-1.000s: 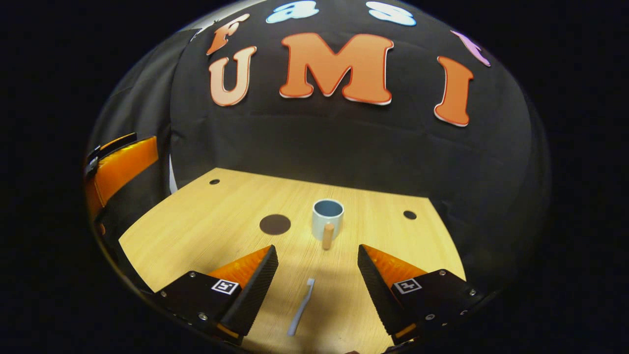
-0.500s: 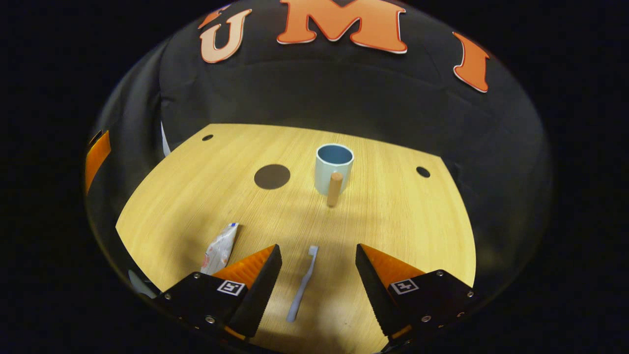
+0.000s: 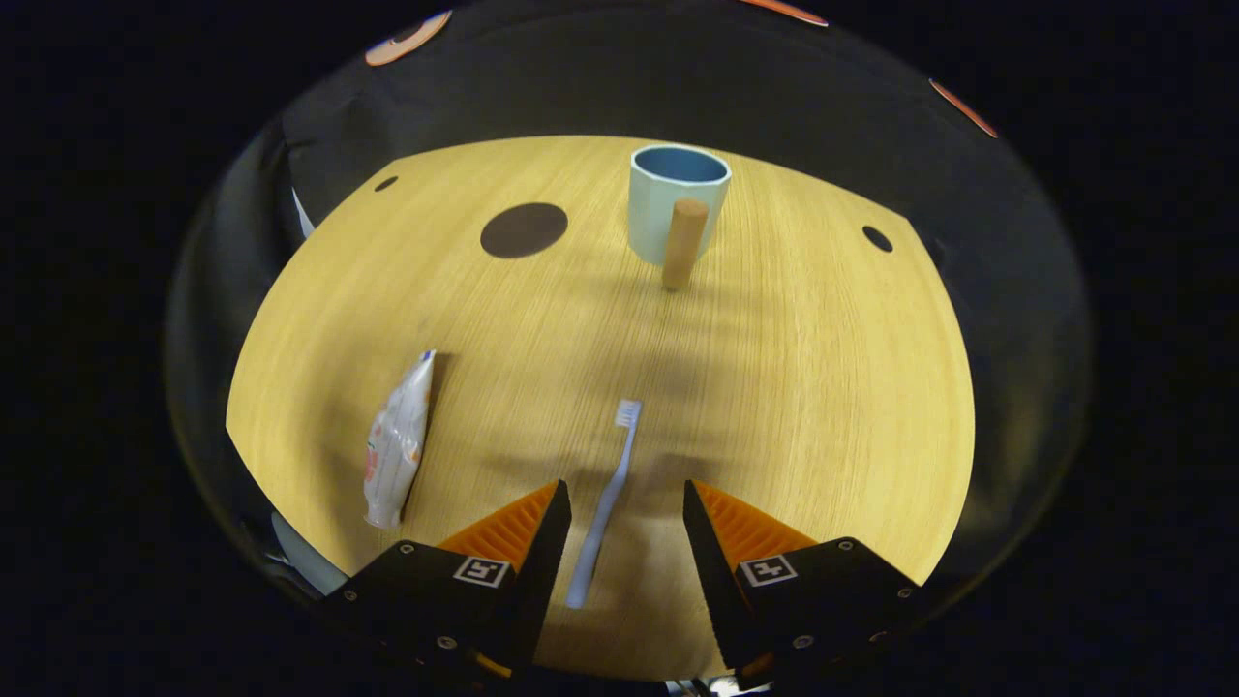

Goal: Put the toothbrush and toothpaste on the desktop into the cup, then pick up the cup and place it on the coaster on the desktop.

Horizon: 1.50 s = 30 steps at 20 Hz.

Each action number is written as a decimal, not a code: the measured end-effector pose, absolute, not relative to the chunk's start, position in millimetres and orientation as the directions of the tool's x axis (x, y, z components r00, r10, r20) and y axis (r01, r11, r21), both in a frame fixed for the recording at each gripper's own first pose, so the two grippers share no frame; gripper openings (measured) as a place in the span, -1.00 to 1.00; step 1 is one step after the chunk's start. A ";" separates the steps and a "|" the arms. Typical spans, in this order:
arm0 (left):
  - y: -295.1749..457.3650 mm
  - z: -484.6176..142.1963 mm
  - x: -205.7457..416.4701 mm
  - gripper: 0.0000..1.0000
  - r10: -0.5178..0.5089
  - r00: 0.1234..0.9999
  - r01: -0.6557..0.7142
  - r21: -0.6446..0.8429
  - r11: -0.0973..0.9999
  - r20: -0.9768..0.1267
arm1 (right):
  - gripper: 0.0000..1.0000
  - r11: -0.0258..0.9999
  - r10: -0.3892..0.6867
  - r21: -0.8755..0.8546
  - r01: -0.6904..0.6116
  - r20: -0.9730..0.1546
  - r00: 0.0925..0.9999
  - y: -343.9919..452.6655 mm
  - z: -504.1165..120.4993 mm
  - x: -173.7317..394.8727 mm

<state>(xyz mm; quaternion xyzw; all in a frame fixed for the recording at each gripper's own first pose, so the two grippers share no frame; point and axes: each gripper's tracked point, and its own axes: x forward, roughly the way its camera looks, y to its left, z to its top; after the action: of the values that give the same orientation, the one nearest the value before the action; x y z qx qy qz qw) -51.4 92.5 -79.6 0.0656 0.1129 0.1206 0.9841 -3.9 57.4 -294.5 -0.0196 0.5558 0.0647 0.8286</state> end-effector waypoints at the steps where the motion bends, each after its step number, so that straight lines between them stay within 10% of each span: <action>1: 93.0 -81.4 -52.4 0.98 0.257 0.944 -0.227 0.154 0.962 -0.209 | 0.40 0.991 0.075 0.029 -0.131 -0.932 0.355 56.7 -302.8 -3.7; 10: 96.3 -104.2 -52.2 0.97 0.262 0.928 -0.243 0.102 0.965 -0.264 | 0.12 0.995 0.066 0.053 -0.081 -0.983 0.173 59.2 -336.3 -7.7; 18: 95.9 -112.4 -49.6 0.97 0.236 0.925 -0.227 0.066 0.972 -0.299 | -0.83 0.977 0.203 0.209 0.046 -0.973 0.111 78.5 -335.7 -7.8; 30: 51.0 -176.4 -43.5 0.97 0.039 0.811 -0.128 -0.112 0.985 -0.584 | -0.88 0.946 0.322 0.320 -0.054 -0.904 0.280 56.8 -287.3 -12.1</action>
<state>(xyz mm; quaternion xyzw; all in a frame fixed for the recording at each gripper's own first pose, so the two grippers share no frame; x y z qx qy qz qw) -43.5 51.0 -176.4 -0.0730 0.3042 0.0442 0.9488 -12.1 56.8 -287.3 0.1139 0.5880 0.1187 0.7919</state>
